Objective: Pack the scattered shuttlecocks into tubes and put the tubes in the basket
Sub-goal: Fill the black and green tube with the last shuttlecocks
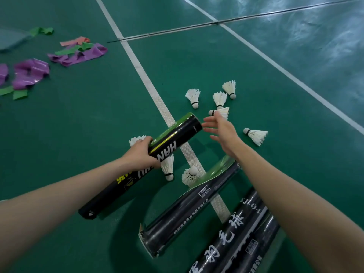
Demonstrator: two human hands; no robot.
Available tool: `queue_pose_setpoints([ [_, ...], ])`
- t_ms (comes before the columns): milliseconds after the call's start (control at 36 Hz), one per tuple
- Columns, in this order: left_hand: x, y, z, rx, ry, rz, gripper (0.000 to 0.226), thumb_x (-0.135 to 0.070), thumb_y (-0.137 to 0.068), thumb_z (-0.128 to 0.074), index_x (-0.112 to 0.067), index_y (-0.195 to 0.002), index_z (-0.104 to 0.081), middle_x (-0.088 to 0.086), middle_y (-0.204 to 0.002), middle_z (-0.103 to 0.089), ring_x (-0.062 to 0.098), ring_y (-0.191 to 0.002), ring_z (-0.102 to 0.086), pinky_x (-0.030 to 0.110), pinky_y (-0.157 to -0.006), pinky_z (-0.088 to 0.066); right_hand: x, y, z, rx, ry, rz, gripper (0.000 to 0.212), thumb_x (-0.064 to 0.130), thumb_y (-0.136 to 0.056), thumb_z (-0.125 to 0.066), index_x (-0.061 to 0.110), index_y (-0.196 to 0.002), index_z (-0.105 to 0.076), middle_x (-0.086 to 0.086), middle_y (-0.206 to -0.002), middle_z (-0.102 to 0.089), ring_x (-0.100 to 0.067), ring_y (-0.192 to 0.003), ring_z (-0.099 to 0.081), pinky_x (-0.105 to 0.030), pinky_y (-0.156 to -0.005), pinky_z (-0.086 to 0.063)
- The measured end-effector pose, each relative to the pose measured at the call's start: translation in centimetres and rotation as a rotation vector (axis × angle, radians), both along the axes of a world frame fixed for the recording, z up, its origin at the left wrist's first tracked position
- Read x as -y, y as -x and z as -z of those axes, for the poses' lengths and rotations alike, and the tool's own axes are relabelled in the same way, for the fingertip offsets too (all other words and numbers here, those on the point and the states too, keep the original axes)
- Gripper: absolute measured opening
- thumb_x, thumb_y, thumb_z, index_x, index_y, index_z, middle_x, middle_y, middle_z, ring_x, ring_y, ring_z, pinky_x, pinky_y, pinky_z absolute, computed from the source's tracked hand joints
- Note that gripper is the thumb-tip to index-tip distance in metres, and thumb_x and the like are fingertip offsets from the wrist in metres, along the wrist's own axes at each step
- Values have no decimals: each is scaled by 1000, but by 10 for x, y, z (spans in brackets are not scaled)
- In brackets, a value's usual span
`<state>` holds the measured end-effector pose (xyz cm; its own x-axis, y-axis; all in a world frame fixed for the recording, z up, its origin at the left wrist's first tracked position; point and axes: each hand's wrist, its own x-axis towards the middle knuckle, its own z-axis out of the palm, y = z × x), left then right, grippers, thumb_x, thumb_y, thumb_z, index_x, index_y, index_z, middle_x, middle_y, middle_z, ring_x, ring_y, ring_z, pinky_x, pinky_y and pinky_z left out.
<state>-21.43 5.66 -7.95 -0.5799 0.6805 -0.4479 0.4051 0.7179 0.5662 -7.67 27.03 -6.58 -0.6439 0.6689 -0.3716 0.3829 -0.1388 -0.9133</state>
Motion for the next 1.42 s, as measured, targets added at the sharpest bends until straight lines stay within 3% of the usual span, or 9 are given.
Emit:
queue_pose_setpoints([
  [111, 10, 5, 0, 20, 121, -44, 81, -22, -66, -78, -15, -133, -34, 10, -106, -51, 24, -83, -61, 33, -57, -51, 6, -11, 20, 299, -207, -318, 13, 20, -96, -51, 14, -106, -57, -5, -112, -63, -19, -100, -60, -34, -88, -49],
  [250, 20, 8, 6, 44, 197, -75, 88, -17, -72, -76, -10, -143, -24, 11, -103, -49, 21, -81, -55, 34, -59, -48, 34, -21, 35, 441, -426, -879, 43, 35, -86, -67, 20, -125, -54, 1, -127, -55, -13, -111, -52, -28, -97, -41],
  [556, 22, 3, 4, 32, 192, -28, 88, -21, -69, -78, -12, -140, -26, 9, -106, -45, 24, -91, -55, 34, -62, -48, 53, -5, 43, 764, -995, -969, 41, 26, -89, -62, 11, -123, -44, -8, -114, -59, -27, -99, -60, -36, -72, -49],
  [778, 20, 1, 1, 28, 192, -16, 87, -20, -70, -77, -11, -140, -25, 8, -107, -45, 22, -87, -56, 38, -69, -53, 31, -6, 39, 515, -667, -696, 60, 10, -86, -60, 16, -138, -33, -15, -137, -43, -25, -102, -57, -33, -87, -51],
  [917, 17, -3, -2, 59, 147, -22, 84, -20, -70, -76, -12, -138, -27, 7, -101, -46, 17, -74, -51, 30, -53, -43, 6, -6, 19, 205, -177, -232, 71, 2, -91, -50, 38, -148, -27, -5, -156, -18, -13, -77, -53, -31, -68, -59],
  [1000, 13, -5, -5, 125, 103, -34, 76, -18, -73, -76, -12, -132, -29, 8, -92, -50, 16, -66, -51, 27, -48, -41, -3, -11, 11, -33, 149, -1, 62, -1, -93, -43, 37, -141, -41, -3, -151, -29, -19, -105, -52, -41, -82, -58],
  [1056, 10, -6, -7, 153, 84, -38, 65, -17, -74, -76, -14, -121, -31, 10, -89, -52, 17, -65, -53, 27, -50, -44, -7, -12, 6, -124, 203, 99, 56, -2, -93, -40, 32, -137, -46, -4, -141, -36, -23, -118, -48, -47, -87, -56],
  [1250, 7, -14, -13, 132, 83, 23, 55, -14, -70, -76, -14, -111, -39, 9, -92, -53, 17, -67, -53, 28, -51, -44, -9, -7, 0, -298, 227, 333, 38, 0, -91, -55, 16, -116, -32, -10, -107, -54, -22, -89, -58, -39, -77, -57],
  [1417, 5, -19, -14, 122, 39, 58, 59, -17, -69, -78, -16, -114, -40, 7, -91, -52, 16, -67, -53, 25, -50, -41, 10, -1, 0, -142, 153, -22, 21, 25, -97, -52, 6, -106, -51, -21, -122, -58, -23, -105, -58, -41, -98, -48],
])
